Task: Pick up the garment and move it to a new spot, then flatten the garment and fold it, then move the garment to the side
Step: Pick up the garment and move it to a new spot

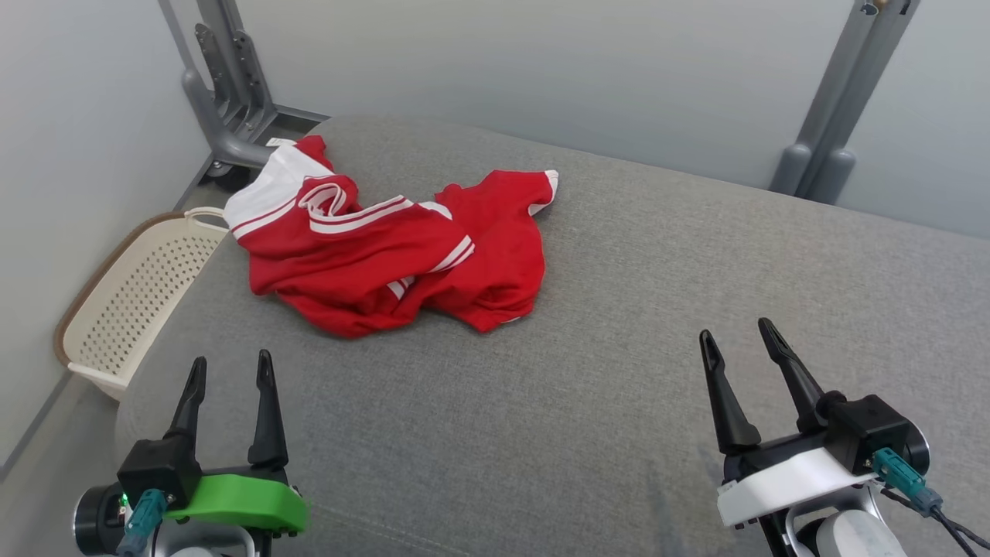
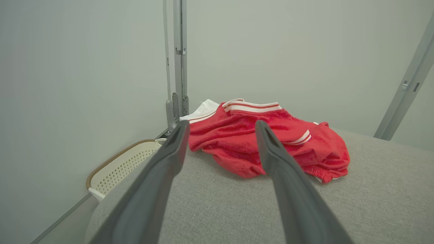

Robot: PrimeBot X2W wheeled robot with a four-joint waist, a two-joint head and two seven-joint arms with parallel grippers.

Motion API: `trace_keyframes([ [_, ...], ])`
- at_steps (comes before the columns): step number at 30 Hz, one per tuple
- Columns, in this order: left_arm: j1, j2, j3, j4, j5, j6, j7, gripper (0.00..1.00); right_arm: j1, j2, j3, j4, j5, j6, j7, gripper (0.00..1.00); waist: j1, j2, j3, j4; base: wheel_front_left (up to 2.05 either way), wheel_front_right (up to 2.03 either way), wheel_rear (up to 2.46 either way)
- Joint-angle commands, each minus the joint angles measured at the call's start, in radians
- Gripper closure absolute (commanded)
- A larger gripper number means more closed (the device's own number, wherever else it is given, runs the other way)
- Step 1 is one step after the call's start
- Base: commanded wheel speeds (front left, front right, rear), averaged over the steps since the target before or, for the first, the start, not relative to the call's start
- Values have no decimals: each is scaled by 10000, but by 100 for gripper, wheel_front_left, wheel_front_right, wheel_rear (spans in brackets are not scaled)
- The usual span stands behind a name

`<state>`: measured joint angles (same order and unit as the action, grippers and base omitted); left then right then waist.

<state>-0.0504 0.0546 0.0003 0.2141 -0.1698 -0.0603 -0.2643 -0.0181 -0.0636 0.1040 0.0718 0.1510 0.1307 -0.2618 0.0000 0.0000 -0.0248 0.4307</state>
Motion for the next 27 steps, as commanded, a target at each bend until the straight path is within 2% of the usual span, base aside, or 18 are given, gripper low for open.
trace_keyframes([
  [1, 74, 87, 47, 25, -56, -15, -13, 0, 70, 12, -16, -24, 42, 1, -38, 0, 0, 0, 2, 384, 0, 0, 0],
  [12, 22, 81, 112, 41, -169, 32, -13, 0, -63, 36, 88, 59, 76, 1, -38, 0, 0, 0, 13, 382, 0, 0, 0],
  [18, -403, 185, 192, 35, -522, -107, 75, 0, -126, 47, 75, 40, 84, 2, -38, 0, 0, 0, 106, 199, 0, 0, 0],
  [27, -1942, 847, 320, 161, -907, -288, 1418, 0, -376, -38, 149, 52, -1, 1, -38, 0, 0, 0, 526, -382, 0, 0, 0],
])
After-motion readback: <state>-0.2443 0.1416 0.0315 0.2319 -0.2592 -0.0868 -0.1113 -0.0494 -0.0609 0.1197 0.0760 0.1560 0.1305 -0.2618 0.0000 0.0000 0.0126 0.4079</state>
